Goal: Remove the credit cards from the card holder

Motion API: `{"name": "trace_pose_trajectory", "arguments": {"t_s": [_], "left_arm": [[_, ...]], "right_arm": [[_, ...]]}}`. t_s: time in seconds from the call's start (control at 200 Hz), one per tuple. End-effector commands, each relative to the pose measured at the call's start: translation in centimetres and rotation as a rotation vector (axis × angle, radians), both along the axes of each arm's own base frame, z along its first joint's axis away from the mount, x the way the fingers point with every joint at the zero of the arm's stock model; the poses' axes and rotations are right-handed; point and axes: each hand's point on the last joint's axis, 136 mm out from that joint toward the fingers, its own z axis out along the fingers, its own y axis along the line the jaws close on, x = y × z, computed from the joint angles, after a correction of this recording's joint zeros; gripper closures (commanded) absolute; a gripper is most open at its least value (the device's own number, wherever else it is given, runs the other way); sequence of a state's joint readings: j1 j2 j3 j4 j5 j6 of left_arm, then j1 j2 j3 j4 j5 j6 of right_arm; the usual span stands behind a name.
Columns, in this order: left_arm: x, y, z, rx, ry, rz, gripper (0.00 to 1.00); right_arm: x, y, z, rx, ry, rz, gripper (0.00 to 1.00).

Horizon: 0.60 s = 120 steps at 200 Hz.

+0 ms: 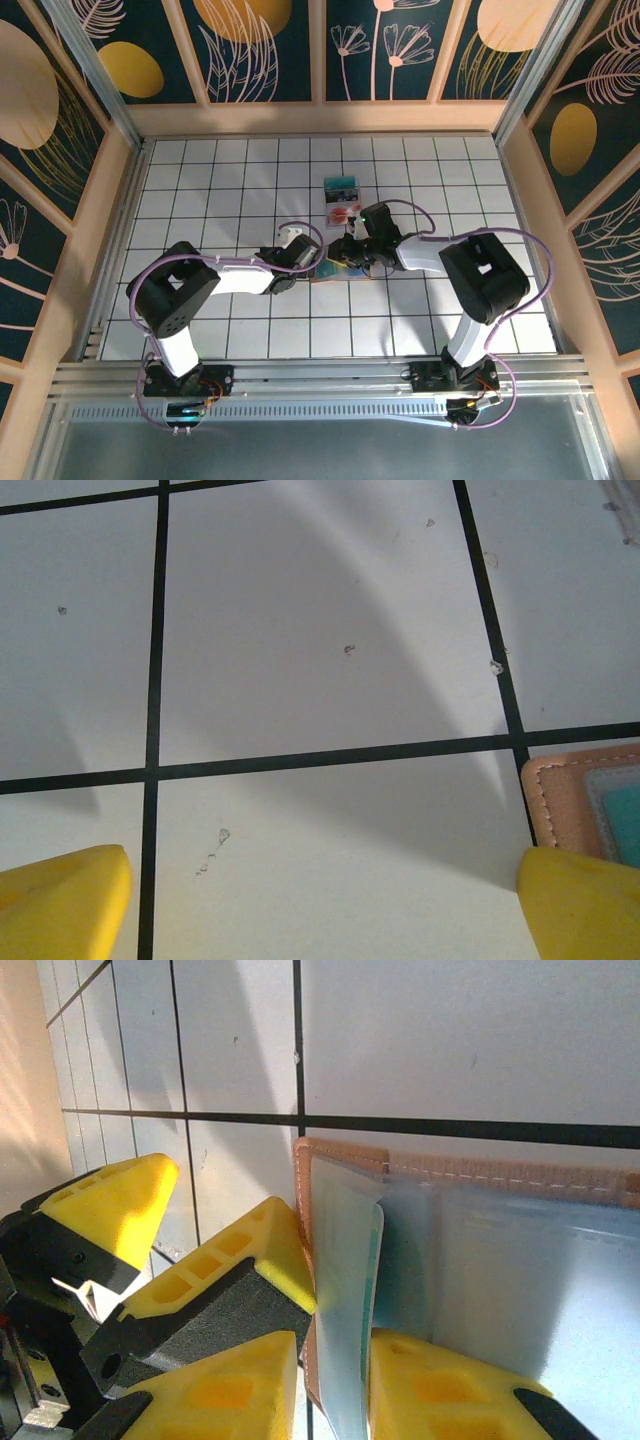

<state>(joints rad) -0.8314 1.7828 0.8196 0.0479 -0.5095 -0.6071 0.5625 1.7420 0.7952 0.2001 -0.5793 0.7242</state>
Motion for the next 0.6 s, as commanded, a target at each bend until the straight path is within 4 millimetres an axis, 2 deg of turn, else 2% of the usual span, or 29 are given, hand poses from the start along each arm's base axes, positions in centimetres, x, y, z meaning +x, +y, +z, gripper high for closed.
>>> {"name": "trace_pose_trajectory", "arguments": {"t_s": [0.0, 0.135, 0.505, 0.525, 0.596], "left_arm": [[-0.4, 0.7, -1.5, 0.057, 0.046, -0.003, 0.01], [-0.4, 0.8, -1.5, 0.063, 0.046, 0.002, 0.01], [-0.6, 1.2, -2.0, 0.080, 0.058, 0.016, 0.01], [-0.5, 1.3, -2.0, 0.082, 0.058, 0.018, 0.01], [-0.6, 1.3, -2.0, 0.083, 0.057, 0.018, 0.01]], "right_arm": [[0.0, 1.3, 1.0, 0.069, -0.011, 0.041, 0.75], [-0.1, 1.2, 0.9, 0.066, -0.007, 0.041, 0.76], [-0.8, 1.2, 3.0, 0.153, -0.031, 0.061, 0.78], [0.0, 0.4, 3.0, 0.153, -0.033, 0.036, 0.78], [0.1, 0.0, 3.0, 0.153, -0.033, 0.025, 0.79]]}}
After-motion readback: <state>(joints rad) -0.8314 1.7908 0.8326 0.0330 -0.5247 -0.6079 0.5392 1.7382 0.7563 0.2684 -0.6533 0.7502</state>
